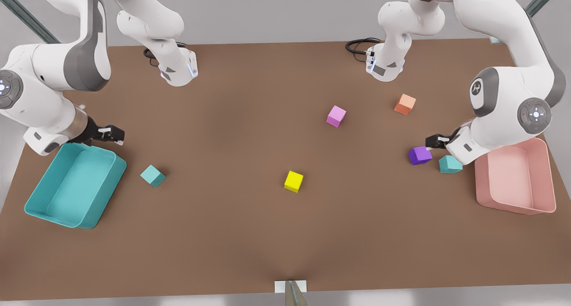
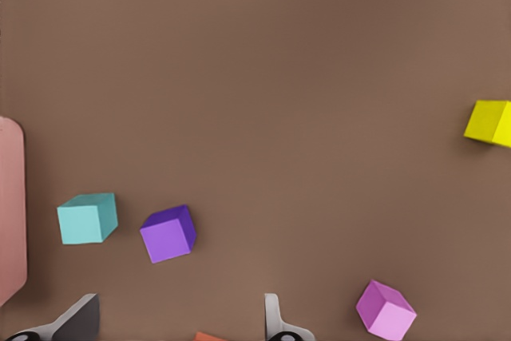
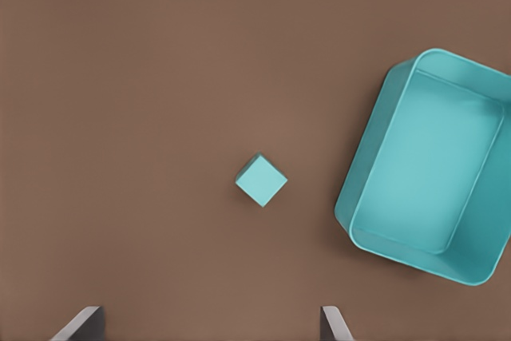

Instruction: Stack the two blue cubes on top of each other

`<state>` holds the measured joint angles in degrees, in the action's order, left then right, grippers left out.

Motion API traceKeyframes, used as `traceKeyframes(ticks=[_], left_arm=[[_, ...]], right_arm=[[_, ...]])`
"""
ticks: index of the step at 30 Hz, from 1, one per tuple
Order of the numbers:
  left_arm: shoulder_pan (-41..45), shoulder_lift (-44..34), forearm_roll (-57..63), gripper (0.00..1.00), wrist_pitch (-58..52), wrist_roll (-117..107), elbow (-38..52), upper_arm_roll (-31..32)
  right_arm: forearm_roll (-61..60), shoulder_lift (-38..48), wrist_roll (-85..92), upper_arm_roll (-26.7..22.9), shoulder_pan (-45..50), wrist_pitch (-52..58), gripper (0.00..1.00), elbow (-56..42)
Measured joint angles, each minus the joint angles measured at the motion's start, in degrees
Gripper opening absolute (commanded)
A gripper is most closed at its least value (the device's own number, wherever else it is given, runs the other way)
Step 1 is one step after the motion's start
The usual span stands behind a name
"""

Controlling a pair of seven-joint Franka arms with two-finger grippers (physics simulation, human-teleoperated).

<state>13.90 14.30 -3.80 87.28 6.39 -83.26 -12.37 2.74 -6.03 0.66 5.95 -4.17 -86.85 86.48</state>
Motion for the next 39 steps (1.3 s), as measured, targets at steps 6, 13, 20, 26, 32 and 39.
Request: traceKeyframes(ticks=[6, 13, 20, 26, 32, 39], left_arm=[[0.0, 0.0, 0.0, 1.00, 0.8, 0.3, 0.0, 0.1], [0.0, 0.1, 0.0, 1.00, 0.2, 0.5, -0.2, 0.1], [0.0, 0.2, 0.0, 1.00, -0.3, 0.7, -0.2, 0.1], [0.0, 0.2, 0.0, 1.00, -0.4, 0.8, -0.2, 0.1], [0.0, 0.2, 0.0, 1.00, -0.5, 0.8, -0.3, 0.1], [0.0, 0.4, 0.0, 1.00, -0.6, 0.9, -0.3, 0.1]], right_arm=[[2.3, -9.5, -1.0, 0.2, 1.7, -1.0, 0.99, -1.4], [-0.2, -14.9, -9.6, 0.0, 2.8, -11.2, 0.98, 8.2], [-0.5, -11.2, -17.0, -0.3, -0.1, -29.5, 1.00, 23.0], [-3.3, -10.2, -21.4, -0.4, -3.6, -40.5, 1.00, 31.9], [-5.3, -8.5, -25.1, -0.4, -4.3, -49.6, 1.00, 37.3], [-6.4, -10.9, -29.6, -0.4, -4.7, -53.2, 1.00, 37.9]])
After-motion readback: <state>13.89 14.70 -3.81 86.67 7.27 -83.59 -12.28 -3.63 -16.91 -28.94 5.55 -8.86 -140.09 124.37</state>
